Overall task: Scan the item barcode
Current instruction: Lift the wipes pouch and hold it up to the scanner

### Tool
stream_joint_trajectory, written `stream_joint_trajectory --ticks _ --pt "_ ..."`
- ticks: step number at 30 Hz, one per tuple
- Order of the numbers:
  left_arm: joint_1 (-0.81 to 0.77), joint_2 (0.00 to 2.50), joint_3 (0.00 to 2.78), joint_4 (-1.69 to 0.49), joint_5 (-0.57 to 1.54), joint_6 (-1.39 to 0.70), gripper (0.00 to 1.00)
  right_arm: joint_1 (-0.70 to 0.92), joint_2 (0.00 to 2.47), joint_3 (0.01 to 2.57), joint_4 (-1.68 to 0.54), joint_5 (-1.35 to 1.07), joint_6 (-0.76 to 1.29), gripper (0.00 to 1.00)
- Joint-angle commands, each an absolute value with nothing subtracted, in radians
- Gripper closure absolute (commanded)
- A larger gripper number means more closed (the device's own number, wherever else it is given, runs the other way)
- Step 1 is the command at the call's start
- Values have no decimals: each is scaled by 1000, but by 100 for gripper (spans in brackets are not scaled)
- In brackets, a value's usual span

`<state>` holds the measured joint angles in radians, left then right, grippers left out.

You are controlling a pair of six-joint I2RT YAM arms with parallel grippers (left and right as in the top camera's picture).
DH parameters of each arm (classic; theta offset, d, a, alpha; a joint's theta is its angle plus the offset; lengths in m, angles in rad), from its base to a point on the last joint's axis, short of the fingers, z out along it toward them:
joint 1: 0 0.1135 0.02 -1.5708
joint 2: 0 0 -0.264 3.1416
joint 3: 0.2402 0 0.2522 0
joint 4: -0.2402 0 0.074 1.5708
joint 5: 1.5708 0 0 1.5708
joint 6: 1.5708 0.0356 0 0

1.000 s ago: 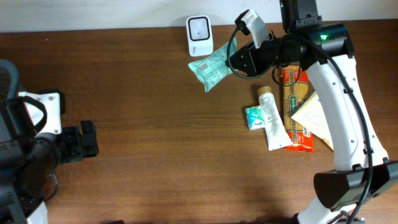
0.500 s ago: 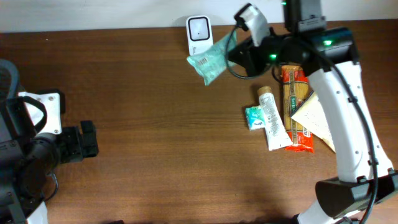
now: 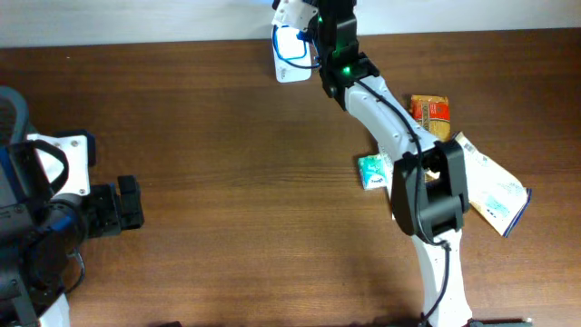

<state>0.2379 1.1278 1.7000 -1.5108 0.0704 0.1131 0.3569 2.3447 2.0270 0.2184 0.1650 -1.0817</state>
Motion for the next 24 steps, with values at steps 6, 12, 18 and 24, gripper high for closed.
stream_joint_trajectory --ticks 6,12,18,24 --pt "241 1124 1706 -1509 64 130 1 359 2460 2040 286 217 -1130 96" --pt "241 1124 1706 -1509 63 130 1 374 2460 2040 236 223 -1130 96" --pt "241 1124 1706 -1509 63 130 1 381 2460 2040 236 248 -1129 96" --pt "241 1124 1706 -1509 63 130 1 379 2374 2040 180 207 -1048 96"
